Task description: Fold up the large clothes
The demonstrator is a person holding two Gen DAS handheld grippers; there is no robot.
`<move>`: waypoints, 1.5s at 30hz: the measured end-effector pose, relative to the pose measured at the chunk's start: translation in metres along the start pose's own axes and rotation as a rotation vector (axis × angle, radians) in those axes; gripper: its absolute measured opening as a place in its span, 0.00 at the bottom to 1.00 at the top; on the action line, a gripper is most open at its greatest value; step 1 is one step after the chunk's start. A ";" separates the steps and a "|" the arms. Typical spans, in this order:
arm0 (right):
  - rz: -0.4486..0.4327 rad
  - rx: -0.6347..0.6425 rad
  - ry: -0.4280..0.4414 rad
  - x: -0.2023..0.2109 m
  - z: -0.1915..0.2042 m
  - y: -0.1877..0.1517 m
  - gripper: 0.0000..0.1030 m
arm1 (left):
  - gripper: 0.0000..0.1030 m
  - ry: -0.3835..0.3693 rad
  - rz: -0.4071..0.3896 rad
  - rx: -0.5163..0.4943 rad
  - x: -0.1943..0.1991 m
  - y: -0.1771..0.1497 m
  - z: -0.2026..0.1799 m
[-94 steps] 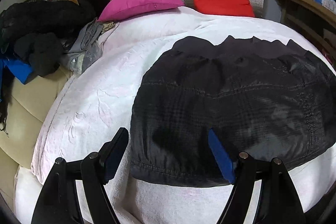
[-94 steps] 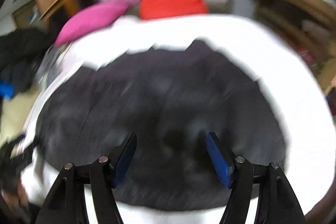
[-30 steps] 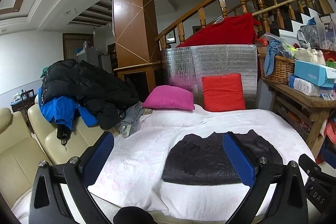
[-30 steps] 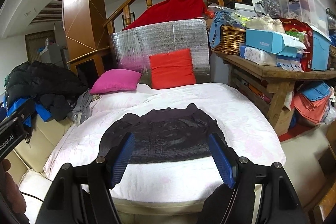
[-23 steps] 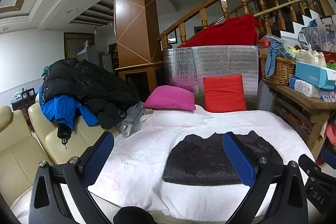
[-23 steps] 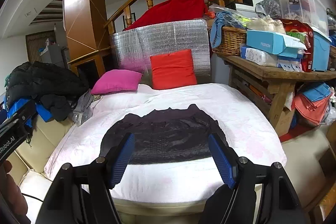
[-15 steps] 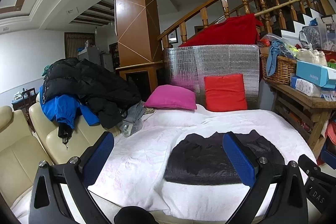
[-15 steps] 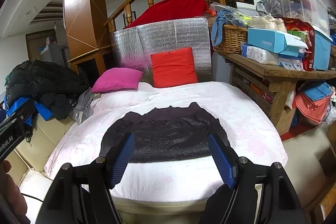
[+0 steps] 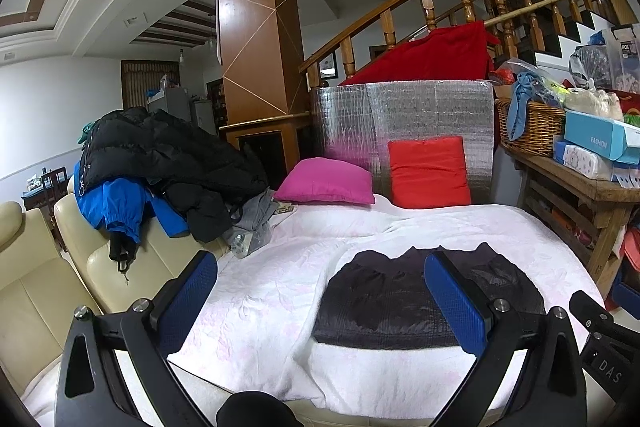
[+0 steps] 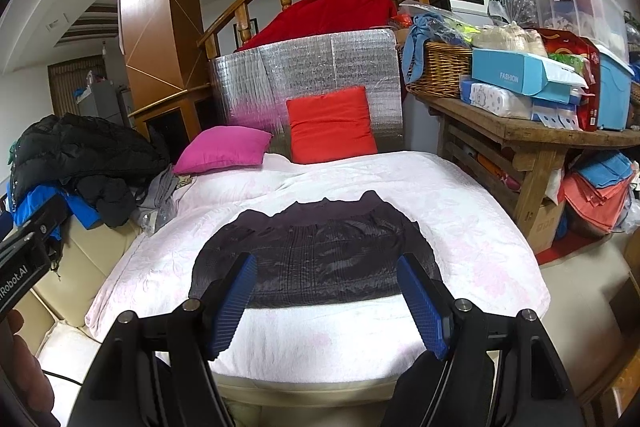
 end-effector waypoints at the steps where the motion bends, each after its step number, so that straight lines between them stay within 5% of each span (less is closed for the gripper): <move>1: 0.000 0.000 0.000 0.000 0.000 0.000 0.74 | 1.00 -0.001 0.000 0.000 0.000 0.000 0.001; 45: 0.015 0.040 0.012 -0.020 0.025 0.004 0.74 | 1.00 -0.016 0.015 0.026 -0.010 -0.001 0.014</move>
Point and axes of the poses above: each gripper's, at about its wrist camera, not at the fingertips, and x roughly against the way its jaws point, z to its left, y to its top, the point moved 3 cm from there along -x, roughly the way its jaws point, and after that the axes turned 4 degrees about -x, right-handed, at the moved point
